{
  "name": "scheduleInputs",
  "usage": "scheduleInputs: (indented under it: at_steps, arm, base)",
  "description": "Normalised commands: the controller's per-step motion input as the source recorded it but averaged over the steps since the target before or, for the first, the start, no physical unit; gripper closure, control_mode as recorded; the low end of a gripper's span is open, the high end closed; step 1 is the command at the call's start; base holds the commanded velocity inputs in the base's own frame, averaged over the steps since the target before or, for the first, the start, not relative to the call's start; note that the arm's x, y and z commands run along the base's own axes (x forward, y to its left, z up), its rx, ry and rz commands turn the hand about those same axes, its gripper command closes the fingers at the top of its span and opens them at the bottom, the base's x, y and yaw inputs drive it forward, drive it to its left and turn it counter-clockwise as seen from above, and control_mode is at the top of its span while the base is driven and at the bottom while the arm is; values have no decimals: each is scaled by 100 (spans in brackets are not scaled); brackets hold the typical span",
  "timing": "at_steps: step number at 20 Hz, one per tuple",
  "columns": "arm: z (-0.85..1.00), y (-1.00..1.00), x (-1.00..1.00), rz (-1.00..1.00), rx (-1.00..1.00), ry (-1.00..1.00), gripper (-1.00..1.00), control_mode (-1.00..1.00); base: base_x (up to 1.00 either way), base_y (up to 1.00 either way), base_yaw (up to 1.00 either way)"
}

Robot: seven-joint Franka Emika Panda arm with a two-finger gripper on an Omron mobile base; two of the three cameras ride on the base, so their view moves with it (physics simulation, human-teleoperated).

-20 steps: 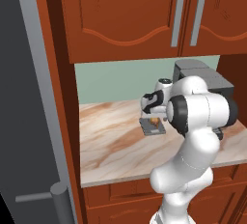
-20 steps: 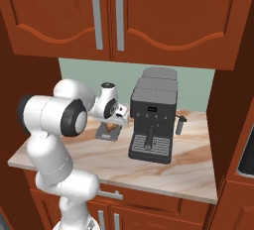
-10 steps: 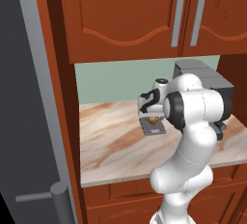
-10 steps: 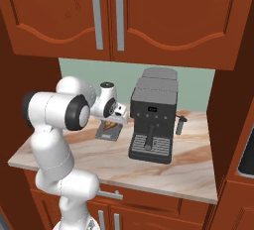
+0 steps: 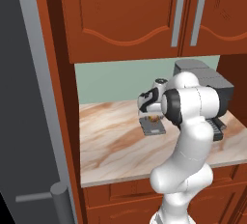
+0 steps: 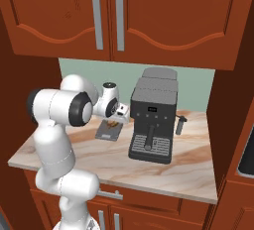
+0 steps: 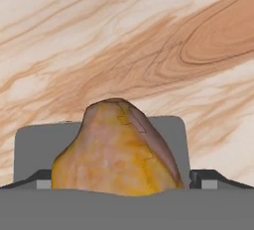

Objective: Take the chicken drumstick from the fridge and place it on the digital scale on the counter by the fridge. Wait a few seconds for a reading, then move it to the plate on the dining counter.

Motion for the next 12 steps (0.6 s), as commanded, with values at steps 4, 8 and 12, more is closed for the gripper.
scheduleInputs:
  at_steps: [4,8,12]
  arm:
    - [-1,0,0,0,0,0,-100,-100]
    - [0,0,0,0,0,0,100,-100]
    - [0,-1,0,0,0,0,100,-100]
  base:
    - [0,0,0]
    - [0,0,0]
    - [0,0,0]
